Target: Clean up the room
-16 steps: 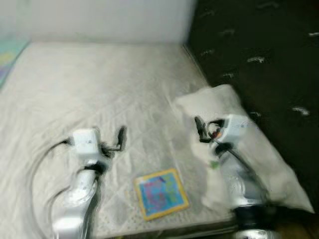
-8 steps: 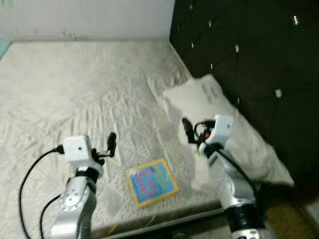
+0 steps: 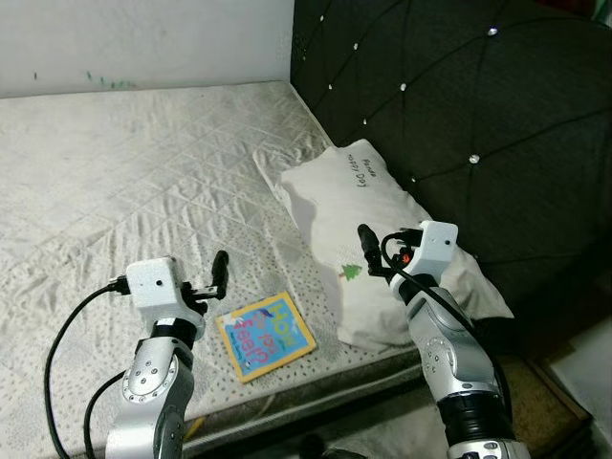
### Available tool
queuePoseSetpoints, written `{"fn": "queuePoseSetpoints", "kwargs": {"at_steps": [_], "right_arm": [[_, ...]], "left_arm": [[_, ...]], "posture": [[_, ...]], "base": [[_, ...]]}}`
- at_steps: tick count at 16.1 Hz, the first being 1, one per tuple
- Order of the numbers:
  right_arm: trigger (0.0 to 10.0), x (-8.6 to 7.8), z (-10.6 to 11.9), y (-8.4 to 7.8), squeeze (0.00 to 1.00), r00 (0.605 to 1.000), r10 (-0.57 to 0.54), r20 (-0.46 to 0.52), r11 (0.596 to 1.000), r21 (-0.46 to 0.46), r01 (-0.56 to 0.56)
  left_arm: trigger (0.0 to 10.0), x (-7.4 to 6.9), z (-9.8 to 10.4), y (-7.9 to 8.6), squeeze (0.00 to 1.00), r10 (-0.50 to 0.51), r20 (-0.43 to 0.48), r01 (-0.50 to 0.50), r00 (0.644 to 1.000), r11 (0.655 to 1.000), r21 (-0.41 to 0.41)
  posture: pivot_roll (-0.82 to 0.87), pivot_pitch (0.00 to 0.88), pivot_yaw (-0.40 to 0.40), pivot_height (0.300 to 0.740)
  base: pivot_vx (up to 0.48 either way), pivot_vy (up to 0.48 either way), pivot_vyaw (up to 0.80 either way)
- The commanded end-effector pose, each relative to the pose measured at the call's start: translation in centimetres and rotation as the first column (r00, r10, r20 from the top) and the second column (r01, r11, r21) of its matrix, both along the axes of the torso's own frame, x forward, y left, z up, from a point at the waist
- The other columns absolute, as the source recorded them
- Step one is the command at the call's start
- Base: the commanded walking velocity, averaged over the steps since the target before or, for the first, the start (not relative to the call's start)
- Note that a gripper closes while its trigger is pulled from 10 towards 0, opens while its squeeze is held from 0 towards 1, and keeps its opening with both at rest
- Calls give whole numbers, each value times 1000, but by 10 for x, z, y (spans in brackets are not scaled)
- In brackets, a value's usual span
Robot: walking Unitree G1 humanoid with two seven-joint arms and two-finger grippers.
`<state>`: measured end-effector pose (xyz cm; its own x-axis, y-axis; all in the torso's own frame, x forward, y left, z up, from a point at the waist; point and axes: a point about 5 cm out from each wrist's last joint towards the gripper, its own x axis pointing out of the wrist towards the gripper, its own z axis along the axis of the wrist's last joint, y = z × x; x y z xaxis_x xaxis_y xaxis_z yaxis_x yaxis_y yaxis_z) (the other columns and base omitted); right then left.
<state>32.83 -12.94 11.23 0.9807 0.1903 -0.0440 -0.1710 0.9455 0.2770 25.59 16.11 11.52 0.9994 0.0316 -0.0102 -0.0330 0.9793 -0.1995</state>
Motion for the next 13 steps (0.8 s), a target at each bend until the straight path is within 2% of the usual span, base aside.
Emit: {"fn": "queuePoseSetpoints", "kwargs": {"at_steps": [1,12,13], "right_arm": [[10000,-1,3,-1,0,1000,12,15,1000,-8,-12],[10000,-6,0,6,0,997,72,7,997,-17,-72],[10000,-6,0,7,0,997,78,5,997,-16,-77]], "left_arm": [[10000,-2,1,0,0,6,5,-6,1000,1000,5],[10000,-5,-1,1,0,35,-8,-35,999,999,-9],[10000,-6,-1,1,0,35,-10,-35,999,999,-10]], "posture": [[25,119,-80,740],[25,127,-86,740],[26,137,-88,725]], "base": [[0,0,0],[0,0,0],[0,0,0]]}}
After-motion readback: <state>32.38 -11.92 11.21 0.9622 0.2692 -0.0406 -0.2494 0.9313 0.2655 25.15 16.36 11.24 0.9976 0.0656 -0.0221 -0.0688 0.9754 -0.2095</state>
